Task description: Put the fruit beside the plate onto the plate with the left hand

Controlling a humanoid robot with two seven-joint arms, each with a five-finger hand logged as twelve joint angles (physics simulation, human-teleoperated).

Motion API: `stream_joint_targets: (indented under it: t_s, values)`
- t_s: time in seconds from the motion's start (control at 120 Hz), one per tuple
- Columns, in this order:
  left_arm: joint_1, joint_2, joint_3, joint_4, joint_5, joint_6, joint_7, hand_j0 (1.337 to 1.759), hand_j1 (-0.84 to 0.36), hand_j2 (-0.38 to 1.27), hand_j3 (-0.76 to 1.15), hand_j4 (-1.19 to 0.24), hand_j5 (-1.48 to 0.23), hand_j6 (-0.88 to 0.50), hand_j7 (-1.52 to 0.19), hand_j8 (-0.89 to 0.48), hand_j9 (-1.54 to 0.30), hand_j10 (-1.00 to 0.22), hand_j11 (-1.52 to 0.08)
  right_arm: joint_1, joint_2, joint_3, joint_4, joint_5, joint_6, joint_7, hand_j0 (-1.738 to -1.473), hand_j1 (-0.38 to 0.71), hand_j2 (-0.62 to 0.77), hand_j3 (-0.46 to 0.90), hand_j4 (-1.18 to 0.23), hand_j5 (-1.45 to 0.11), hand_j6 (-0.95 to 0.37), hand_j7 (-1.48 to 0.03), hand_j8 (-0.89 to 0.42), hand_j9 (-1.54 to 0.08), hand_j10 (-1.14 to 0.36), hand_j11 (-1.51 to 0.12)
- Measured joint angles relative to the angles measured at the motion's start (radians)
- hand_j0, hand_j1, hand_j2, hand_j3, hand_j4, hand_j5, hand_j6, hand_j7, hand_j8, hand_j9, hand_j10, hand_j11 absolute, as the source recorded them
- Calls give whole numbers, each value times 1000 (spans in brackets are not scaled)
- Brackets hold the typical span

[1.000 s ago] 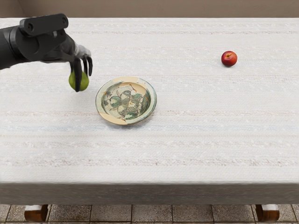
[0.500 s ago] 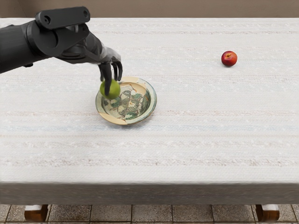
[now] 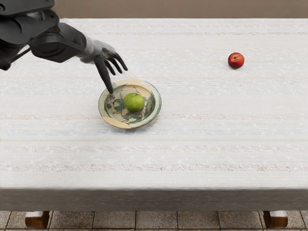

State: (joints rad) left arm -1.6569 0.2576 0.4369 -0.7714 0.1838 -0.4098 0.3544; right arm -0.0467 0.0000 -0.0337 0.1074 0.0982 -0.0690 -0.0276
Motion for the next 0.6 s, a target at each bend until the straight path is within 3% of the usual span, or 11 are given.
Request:
stream_joint_targets:
  t_s: [0.133, 0.275, 0.475, 0.6]
  values:
    - [93, 172, -167, -77, -26, -81, 0, 1658, 4, 105, 0, -295, -393, -267, -389, -269, -388, -290, -389, 0, 0, 0, 0, 0, 0, 0, -1658, -310, -6, 0, -33, -43, -34, -43, -33, -43, -33, -43]
    - [153, 352, -253, -107, -152, -170, 0, 1658, 26, 78, 0, -273, -359, -259, -357, -260, -357, -270, -357, 0, 0, 0, 0, 0, 0, 0, -1658, -310, -6, 0, -33, -43, -34, -43, -33, -43, -33, -43]
    - [304, 470, -323, -117, -244, -197, 0, 1658, 41, 61, 0, -259, -338, -253, -337, -254, -337, -257, -337, 0, 0, 0, 0, 0, 0, 0, -1658, -310, -6, 0, -33, -43, -34, -43, -33, -43, -33, -43]
    - [348, 515, -355, -111, -288, -200, 0, 1658, 46, 56, 0, -254, -331, -251, -331, -251, -330, -253, -330, 0, 0, 0, 0, 0, 0, 0, -1658, -310, -6, 0, -33, -43, -34, -43, -33, -43, -33, -43]
